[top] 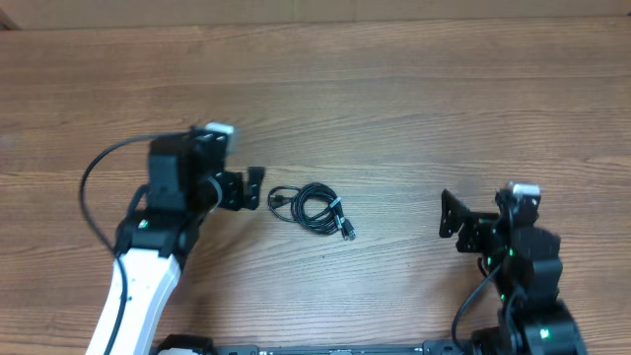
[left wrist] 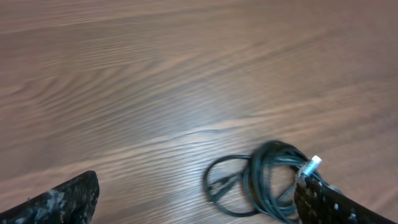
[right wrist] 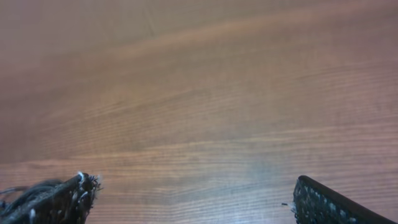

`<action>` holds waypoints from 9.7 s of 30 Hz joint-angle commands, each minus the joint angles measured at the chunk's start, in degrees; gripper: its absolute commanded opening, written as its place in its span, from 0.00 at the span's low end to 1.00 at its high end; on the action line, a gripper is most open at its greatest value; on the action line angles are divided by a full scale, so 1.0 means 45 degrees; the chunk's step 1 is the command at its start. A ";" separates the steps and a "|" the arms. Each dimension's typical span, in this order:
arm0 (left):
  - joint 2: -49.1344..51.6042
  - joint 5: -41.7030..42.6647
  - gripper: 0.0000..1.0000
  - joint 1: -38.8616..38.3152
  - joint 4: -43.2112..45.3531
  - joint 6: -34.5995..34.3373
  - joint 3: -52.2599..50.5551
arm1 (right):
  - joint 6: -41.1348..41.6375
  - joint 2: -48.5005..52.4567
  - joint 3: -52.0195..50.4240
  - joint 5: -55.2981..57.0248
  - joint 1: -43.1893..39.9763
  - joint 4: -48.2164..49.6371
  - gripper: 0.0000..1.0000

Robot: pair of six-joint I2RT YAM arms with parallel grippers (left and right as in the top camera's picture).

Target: Untangle cables

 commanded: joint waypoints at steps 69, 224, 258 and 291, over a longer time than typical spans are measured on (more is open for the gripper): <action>0.7451 0.0141 0.45 -0.3915 0.1535 0.1773 0.1156 | 0.0529 0.5328 0.4847 -0.1651 -0.0034 -0.3259 1.00; 0.7698 0.7995 0.04 -0.4697 0.1855 -0.7975 0.5940 | 0.1982 0.9826 0.4833 -0.7796 -0.0024 -0.0661 0.04; 0.7747 0.5338 0.41 -0.3745 0.0034 -0.3594 0.5921 | 0.4993 0.9826 0.4823 -0.2642 -0.0024 -0.3342 0.20; 1.0253 0.0369 0.87 -0.7300 0.2749 0.0491 0.6717 | 0.6747 0.9005 0.8267 0.1700 -0.2166 -0.8777 0.67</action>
